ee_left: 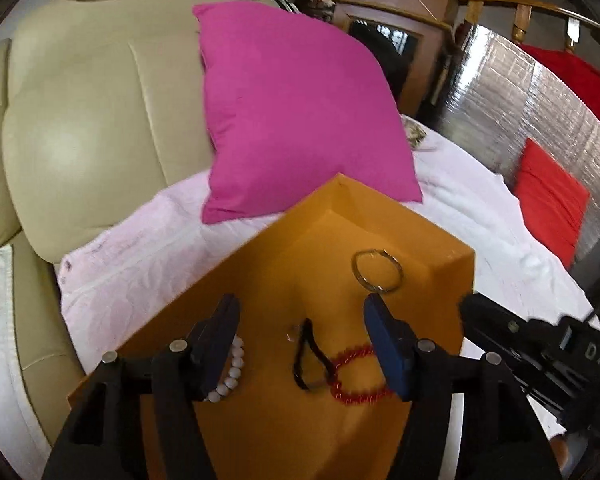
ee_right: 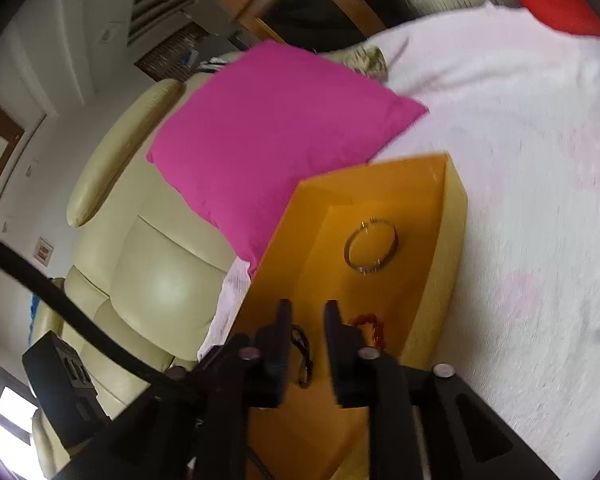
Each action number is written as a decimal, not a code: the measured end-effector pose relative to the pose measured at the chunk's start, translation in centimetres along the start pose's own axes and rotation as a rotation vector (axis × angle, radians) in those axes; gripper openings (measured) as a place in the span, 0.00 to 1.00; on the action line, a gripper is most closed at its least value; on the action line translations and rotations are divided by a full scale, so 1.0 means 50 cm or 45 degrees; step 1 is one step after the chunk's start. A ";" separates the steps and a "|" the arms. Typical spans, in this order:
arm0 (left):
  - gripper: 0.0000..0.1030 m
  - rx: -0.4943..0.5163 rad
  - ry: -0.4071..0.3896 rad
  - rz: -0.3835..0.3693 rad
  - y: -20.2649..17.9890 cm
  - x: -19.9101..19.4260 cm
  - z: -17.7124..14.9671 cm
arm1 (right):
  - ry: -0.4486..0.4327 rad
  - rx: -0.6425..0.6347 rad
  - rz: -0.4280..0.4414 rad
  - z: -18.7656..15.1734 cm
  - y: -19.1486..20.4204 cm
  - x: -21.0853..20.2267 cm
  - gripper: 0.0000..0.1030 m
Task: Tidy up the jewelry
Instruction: 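Carry both items into the orange box and open both tools, then grasp the maroon ring bracelet with the right tool while the left approaches the black rubber ring, then close the left tool on the black rubber ring and lift it, then carry the black rubber ring and maroon ring toward the orange box, then lower both held rings into the orange box and open both tools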
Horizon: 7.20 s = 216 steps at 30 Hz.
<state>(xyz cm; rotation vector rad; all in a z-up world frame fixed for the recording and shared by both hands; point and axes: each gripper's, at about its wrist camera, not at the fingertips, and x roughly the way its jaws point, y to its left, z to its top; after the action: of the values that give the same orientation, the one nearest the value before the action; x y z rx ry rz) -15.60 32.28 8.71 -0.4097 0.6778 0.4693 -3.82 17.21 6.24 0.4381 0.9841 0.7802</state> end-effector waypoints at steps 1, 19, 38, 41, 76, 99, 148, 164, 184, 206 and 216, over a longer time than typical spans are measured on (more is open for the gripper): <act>0.64 0.009 -0.018 0.019 -0.005 -0.003 0.000 | -0.013 -0.002 -0.005 0.001 -0.006 -0.005 0.27; 0.69 0.440 -0.183 -0.087 -0.296 -0.062 -0.086 | -0.438 0.336 -0.438 0.036 -0.424 -0.458 0.27; 0.69 0.718 0.076 -0.283 -0.554 0.023 -0.177 | -0.633 0.947 -0.422 0.093 -0.833 -0.671 0.27; 0.69 0.642 0.144 -0.331 -0.589 0.061 -0.164 | -0.621 0.959 -0.413 0.093 -0.842 -0.657 0.27; 0.65 0.604 0.324 -0.498 -0.692 0.246 -0.181 | -0.350 0.752 -0.420 0.052 -0.734 -0.610 0.08; 0.07 0.586 0.398 -0.611 -0.605 0.131 -0.168 | -0.285 0.618 -0.363 0.053 -0.611 -0.522 0.08; 0.07 0.526 0.113 -0.322 -0.271 -0.095 -0.084 | -0.259 0.009 -0.478 -0.001 -0.311 -0.375 0.07; 0.07 0.257 0.237 -0.152 0.083 -0.093 -0.075 | -0.002 -0.362 -0.238 -0.121 0.078 -0.160 0.07; 0.07 0.220 0.313 -0.113 0.130 -0.038 -0.100 | 0.191 -0.556 -0.374 -0.181 0.128 -0.002 0.07; 0.07 0.266 0.324 -0.061 0.131 -0.020 -0.109 | 0.203 -0.537 -0.341 -0.195 0.107 0.015 0.07; 0.07 0.259 0.364 -0.024 0.142 0.008 -0.123 | 0.180 -0.529 -0.311 -0.197 0.102 0.019 0.07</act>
<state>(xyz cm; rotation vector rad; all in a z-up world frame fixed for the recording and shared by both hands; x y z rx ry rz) -22.20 35.10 2.62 -0.2923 0.9882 0.3222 -14.01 21.16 4.09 -0.0969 0.9547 0.7751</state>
